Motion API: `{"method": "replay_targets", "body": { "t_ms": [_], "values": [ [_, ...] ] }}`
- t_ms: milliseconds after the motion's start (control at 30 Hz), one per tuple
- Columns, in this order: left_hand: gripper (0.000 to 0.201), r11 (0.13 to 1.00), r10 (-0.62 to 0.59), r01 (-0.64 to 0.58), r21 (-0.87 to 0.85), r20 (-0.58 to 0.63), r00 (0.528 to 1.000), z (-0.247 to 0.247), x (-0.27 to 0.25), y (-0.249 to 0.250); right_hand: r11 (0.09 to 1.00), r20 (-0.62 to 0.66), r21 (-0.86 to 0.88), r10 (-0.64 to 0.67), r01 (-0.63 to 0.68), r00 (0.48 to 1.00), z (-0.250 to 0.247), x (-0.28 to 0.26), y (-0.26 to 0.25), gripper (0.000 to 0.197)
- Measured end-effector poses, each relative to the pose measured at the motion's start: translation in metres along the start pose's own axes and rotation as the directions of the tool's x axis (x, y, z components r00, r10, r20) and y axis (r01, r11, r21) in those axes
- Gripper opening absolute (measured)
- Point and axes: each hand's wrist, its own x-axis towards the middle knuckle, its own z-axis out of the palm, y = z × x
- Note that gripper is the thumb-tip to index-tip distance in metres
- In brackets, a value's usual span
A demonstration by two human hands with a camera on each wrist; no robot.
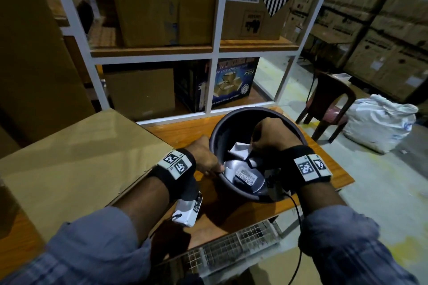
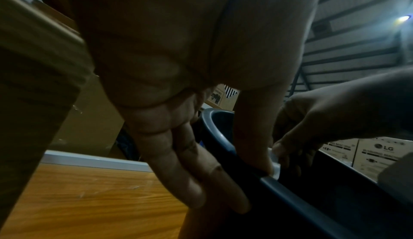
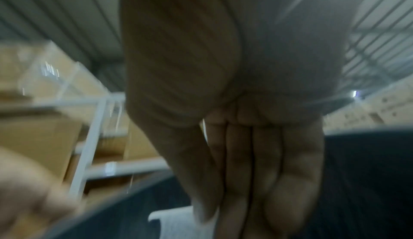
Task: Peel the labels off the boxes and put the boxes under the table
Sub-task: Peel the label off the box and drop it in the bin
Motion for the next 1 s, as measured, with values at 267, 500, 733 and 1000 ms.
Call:
{"method": "replay_targets", "body": {
  "t_ms": [267, 500, 733, 1000],
  "values": [
    [0.077, 0.996, 0.045, -0.041, -0.076, 0.053, 0.998, 0.007, -0.004, 0.000, 0.993, 0.070, -0.114, 0.044, -0.036, 0.997, 0.019, 0.012, 0.006, 0.038],
    [0.095, 0.996, 0.016, -0.009, -0.091, 0.068, 0.998, 0.009, 0.000, -0.006, 0.990, 0.098, -0.136, 0.039, -0.026, 0.994, 0.035, 0.018, 0.014, 0.040],
    [0.084, 0.997, 0.061, -0.058, -0.047, 0.063, 0.996, 0.010, -0.002, -0.009, 0.974, 0.165, -0.223, 0.085, -0.047, 0.983, 0.044, 0.026, 0.021, 0.029],
    [0.085, 0.996, 0.069, -0.066, -0.063, 0.049, 0.996, 0.011, 0.002, -0.014, 0.964, 0.132, -0.266, 0.057, -0.020, 0.990, 0.047, 0.032, 0.024, 0.017]
  ]
}}
